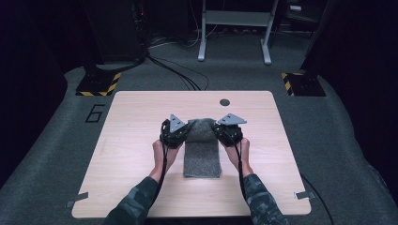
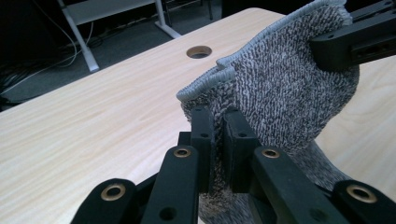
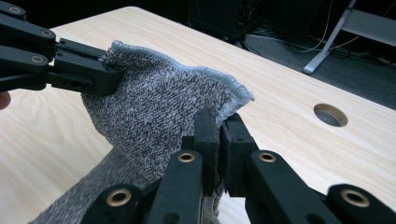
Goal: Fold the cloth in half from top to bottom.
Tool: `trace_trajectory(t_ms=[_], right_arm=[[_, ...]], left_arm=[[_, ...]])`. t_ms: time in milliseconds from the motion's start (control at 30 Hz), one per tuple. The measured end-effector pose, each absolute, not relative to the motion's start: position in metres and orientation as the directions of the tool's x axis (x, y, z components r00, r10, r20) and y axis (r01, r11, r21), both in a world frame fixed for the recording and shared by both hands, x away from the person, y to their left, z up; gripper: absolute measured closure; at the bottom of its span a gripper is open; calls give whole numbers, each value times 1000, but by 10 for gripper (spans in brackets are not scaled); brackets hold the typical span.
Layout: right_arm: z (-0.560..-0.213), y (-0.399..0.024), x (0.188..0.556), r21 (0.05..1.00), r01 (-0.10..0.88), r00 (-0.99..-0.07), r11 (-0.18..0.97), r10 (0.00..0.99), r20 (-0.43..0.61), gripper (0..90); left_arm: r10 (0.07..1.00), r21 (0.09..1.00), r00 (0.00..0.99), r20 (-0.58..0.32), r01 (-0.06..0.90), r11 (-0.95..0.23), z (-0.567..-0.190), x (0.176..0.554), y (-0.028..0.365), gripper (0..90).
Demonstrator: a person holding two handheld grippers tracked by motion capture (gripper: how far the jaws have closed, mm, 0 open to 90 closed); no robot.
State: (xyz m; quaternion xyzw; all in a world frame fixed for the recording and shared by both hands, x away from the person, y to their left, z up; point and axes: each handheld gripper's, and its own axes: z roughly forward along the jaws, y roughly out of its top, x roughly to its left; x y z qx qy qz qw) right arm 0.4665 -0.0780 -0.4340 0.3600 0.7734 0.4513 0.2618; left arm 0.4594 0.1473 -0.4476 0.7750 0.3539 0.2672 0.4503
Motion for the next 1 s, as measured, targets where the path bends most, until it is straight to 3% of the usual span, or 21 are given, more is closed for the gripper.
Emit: trace_trajectory(t_ms=[667,767,1000], right_arm=[[-481,-86,426,838,386,-640,385,766,-57,854],[-488,-87,422,824,404,-650,398,759,-48,839],[-492,-94,399,815,411,-683,408,730,-21,747]], left_arm=[[746,824,666,15,414,-386,-492,421,142,806],[739,808,673,-12,442,-389,-498,420,141,752],[707,795,704,-71,468,-386,-498,402,149,495]])
